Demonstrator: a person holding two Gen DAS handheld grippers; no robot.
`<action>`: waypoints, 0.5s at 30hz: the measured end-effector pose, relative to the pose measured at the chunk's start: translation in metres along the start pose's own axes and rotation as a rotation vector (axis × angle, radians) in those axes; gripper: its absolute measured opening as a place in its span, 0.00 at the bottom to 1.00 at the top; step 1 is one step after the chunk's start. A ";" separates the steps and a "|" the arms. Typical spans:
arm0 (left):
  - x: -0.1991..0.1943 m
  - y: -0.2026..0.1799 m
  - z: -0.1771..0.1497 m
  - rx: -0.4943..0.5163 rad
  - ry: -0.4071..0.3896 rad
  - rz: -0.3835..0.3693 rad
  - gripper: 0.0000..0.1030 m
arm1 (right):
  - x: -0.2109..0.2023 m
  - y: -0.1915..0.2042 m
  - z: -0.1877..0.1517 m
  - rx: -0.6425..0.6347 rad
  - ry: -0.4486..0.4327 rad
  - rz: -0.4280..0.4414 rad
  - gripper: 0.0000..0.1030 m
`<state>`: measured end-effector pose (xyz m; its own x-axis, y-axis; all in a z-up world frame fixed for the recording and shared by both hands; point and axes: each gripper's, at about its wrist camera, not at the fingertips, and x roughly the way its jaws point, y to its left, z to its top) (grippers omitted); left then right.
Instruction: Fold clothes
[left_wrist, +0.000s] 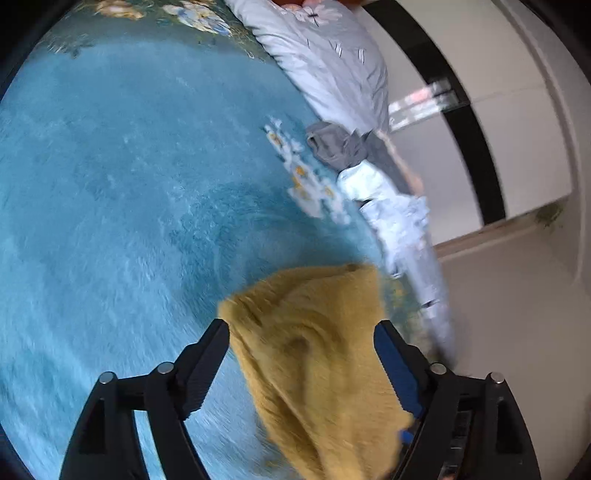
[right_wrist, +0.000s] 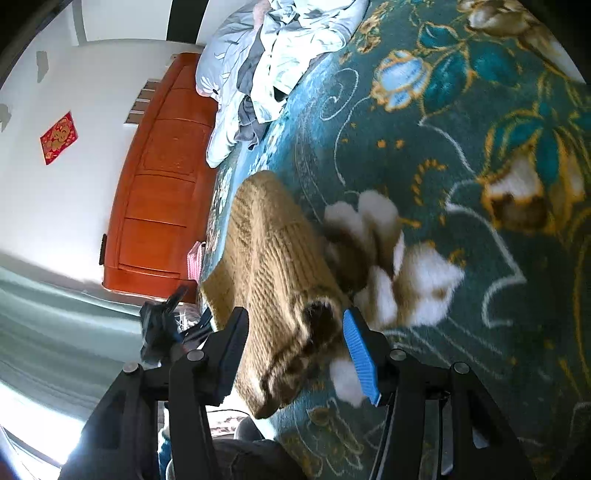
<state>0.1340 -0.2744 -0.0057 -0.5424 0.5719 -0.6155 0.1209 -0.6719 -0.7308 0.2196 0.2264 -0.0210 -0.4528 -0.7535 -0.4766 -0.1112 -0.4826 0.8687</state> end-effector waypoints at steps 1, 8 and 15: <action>0.007 0.000 0.001 0.028 0.006 0.031 0.82 | 0.000 -0.001 -0.001 0.003 -0.001 0.001 0.53; 0.028 0.016 0.005 0.050 0.013 0.001 0.83 | 0.006 -0.009 -0.008 0.031 0.006 0.015 0.53; 0.035 0.005 0.006 0.066 -0.010 0.058 0.80 | 0.010 -0.017 -0.016 0.060 0.007 0.026 0.53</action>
<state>0.1106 -0.2605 -0.0294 -0.5441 0.5268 -0.6531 0.0972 -0.7336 -0.6726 0.2314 0.2197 -0.0433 -0.4502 -0.7688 -0.4542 -0.1525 -0.4350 0.8874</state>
